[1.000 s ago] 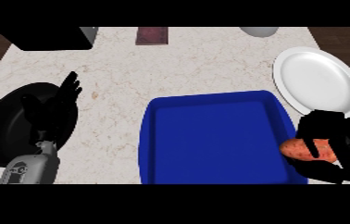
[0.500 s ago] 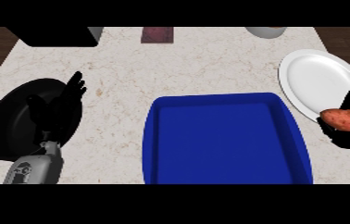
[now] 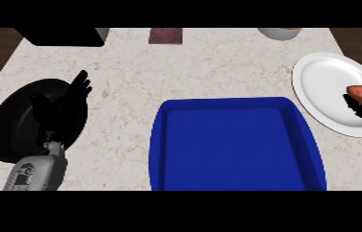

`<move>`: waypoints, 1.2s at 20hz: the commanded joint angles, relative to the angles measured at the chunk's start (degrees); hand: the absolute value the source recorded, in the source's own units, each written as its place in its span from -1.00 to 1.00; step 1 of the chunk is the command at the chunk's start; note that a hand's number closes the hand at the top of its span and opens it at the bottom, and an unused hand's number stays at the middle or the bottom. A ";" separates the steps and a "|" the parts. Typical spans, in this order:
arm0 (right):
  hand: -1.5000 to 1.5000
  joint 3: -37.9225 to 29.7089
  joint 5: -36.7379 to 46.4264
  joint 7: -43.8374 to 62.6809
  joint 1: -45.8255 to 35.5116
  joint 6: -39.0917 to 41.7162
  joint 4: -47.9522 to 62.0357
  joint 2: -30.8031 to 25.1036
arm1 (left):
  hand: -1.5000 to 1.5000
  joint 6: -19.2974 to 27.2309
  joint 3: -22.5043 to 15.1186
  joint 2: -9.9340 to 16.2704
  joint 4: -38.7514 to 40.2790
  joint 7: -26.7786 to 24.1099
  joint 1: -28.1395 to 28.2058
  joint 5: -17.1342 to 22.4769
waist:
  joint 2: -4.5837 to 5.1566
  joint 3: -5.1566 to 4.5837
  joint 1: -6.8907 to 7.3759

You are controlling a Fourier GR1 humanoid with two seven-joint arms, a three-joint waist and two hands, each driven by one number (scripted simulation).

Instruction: Pick the sweet potato from the tray and place it in the plate

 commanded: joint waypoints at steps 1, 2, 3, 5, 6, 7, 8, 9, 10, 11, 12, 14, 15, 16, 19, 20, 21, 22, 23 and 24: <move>1.00 2.03 5.49 -3.54 -6.12 -3.34 14.69 -3.39 | 0.00 0.08 0.21 0.13 -0.88 -1.45 1.45 -0.59 | 0.21 0.04 0.90; 1.00 2.10 5.62 -7.00 -4.94 -2.41 17.43 -4.76 | 0.00 1.62 -1.24 -1.93 -1.23 1.02 -0.30 -1.10 | 0.22 0.07 0.60; 1.00 3.68 8.20 -8.10 -5.38 -3.96 19.12 -5.42 | 0.00 -1.83 0.08 0.04 -0.30 -0.94 0.70 1.00 | 0.46 0.09 1.27; 1.00 2.28 3.79 -3.36 -10.18 4.89 23.71 -4.87 | 0.00 0.69 -0.40 -0.88 1.11 2.11 -3.77 -0.56 | 0.38 0.06 0.71; 1.00 1.47 3.81 -4.94 -8.64 5.71 27.01 -6.37 | 0.00 -1.99 1.49 0.59 1.09 -1.27 -0.87 1.71 | 0.51 0.08 1.19; -1.00 2.71 4.73 -6.85 -9.25 5.65 28.50 -6.01 | 0.00 -2.11 1.03 1.20 -0.28 0.64 -0.09 1.09 | 0.20 0.06 0.73; -1.00 4.32 7.18 -8.44 -11.08 3.06 31.90 -5.24 | 0.00 -0.90 -0.36 -1.05 -0.57 -1.57 1.02 0.23 | 0.54 0.13 1.73; -1.00 4.30 6.93 -13.06 -11.32 4.78 33.83 -7.07 | 0.00 -0.49 -0.79 -0.96 -0.43 -0.48 0.04 -0.55 | 0.46 0.14 1.22; -1.00 4.57 7.53 -12.31 -15.14 4.91 36.05 -7.17 | 0.00 -1.38 0.71 -0.16 2.78 0.02 -3.15 0.65 | 0.61 0.13 1.23; -1.00 3.85 7.00 -14.91 -16.08 4.79 37.51 -7.84 | 0.00 -1.14 -0.39 -0.70 1.63 -3.46 0.73 -0.93 | 0.50 0.12 1.30; -1.00 2.42 5.26 -18.89 -14.91 4.17 37.10 -7.44 | 0.00 -2.81 1.52 0.97 -0.62 -1.81 1.29 1.62 | 0.39 0.15 1.33; -1.00 0.62 4.05 -24.36 -14.65 4.12 38.45 -10.35 | 0.00 0.32 -0.09 -1.42 1.50 -1.79 -0.72 -0.99 | 0.48 0.17 0.79; -1.00 -0.07 2.88 -25.71 -15.40 4.70 37.76 -9.93 | 0.00 -0.53 0.15 -1.06 0.27 -1.35 0.73 -0.17 | 0.29 0.15 0.78; -1.00 -1.40 0.96 -28.12 -14.18 4.20 37.31 -7.99 | 0.00 1.09 -0.60 -2.07 0.17 0.31 -1.38 -1.10 | 0.18 0.15 0.16; -1.00 -3.94 -4.14 -31.06 -18.50 13.72 36.78 -7.79 | 0.00 -1.38 1.62 0.86 0.18 0.40 -0.82 0.70 | -0.01 0.11 0.33; -1.00 -3.49 -5.04 -32.38 -17.83 18.00 35.72 -8.34 | 0.00 0.22 -0.11 -1.02 1.18 -1.72 0.64 -1.46 | -0.28 0.01 -0.68; -1.00 -4.43 -6.67 -32.19 -17.53 21.20 36.38 -9.76 | 0.00 0.71 -0.19 -1.07 -1.50 0.13 2.02 -1.26 | -0.48 0.04 -0.48; -1.00 -4.98 -7.96 -28.85 -19.72 23.17 36.86 -10.08 | 0.00 0.64 0.57 -0.99 -0.75 0.51 0.70 -0.55 | -0.40 0.00 -0.52; -1.00 -6.06 -9.13 -30.69 -17.14 22.91 38.48 -10.55 | 0.00 -0.76 0.81 -1.16 -0.67 -1.76 2.68 0.55 | -0.20 0.04 -0.39; -1.00 -5.87 -10.27 -26.23 -18.27 26.34 37.91 -10.54 | 0.00 0.28 1.41 0.25 1.43 -0.01 -0.34 -0.96 | -0.44 -0.06 -1.50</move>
